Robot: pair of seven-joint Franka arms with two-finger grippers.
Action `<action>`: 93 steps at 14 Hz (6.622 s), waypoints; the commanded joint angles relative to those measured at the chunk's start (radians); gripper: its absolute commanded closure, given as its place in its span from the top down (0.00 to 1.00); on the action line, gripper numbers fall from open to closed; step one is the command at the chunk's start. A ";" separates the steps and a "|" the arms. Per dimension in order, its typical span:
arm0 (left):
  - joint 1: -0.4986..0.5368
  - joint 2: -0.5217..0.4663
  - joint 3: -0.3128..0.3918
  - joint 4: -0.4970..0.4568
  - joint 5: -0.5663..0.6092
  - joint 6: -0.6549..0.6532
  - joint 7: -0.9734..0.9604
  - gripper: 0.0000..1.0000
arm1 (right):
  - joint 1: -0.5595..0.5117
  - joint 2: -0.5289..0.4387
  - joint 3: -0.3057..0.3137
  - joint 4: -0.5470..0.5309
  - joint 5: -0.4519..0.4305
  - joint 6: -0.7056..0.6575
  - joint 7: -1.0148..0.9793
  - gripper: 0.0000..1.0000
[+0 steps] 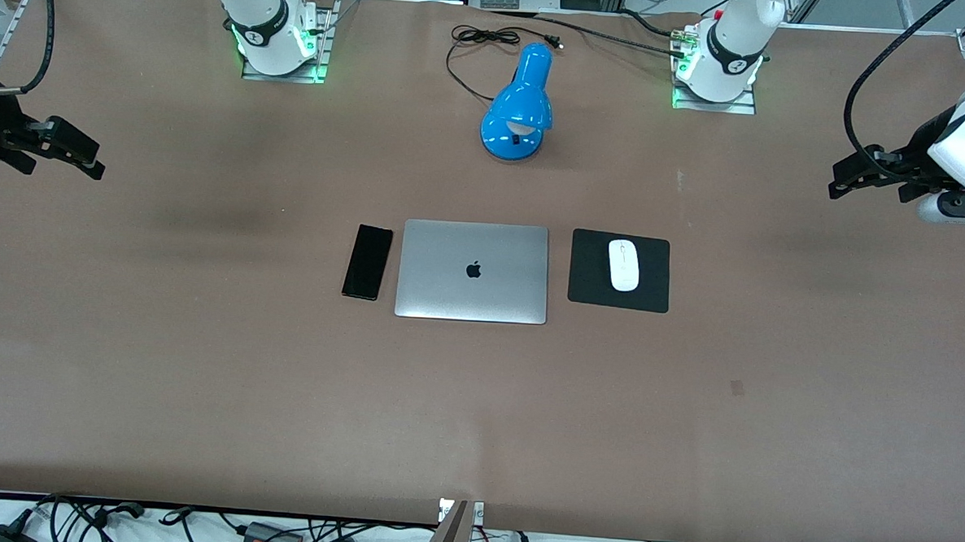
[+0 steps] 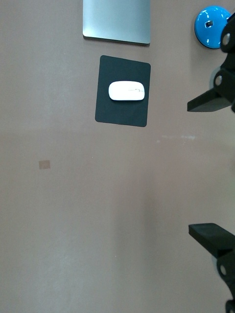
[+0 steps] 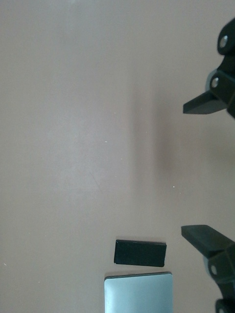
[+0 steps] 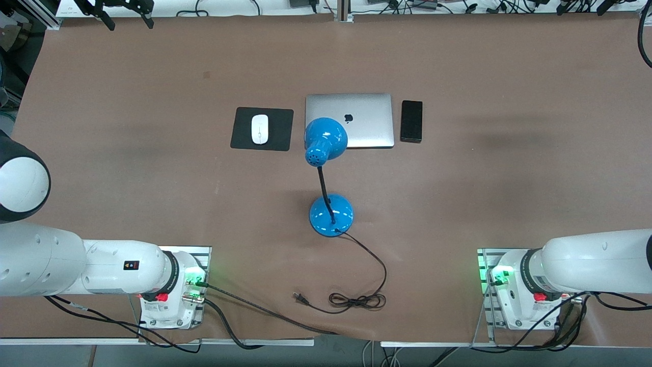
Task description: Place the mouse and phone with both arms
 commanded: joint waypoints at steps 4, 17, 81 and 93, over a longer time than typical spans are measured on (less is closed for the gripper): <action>-0.002 0.014 0.000 0.031 0.013 -0.023 0.022 1.00 | -0.003 -0.013 0.006 -0.002 0.012 0.002 0.014 1.00; -0.003 0.014 0.000 0.031 0.013 -0.023 0.024 1.00 | -0.003 -0.013 0.006 -0.002 0.012 0.002 0.014 1.00; -0.080 0.107 -0.021 0.214 -0.042 -0.267 0.019 1.00 | 0.008 -0.004 0.005 0.000 0.007 0.003 0.012 1.00; -0.080 0.109 -0.021 0.214 -0.040 -0.268 0.018 1.00 | 0.008 -0.004 0.005 0.000 0.007 0.005 0.014 1.00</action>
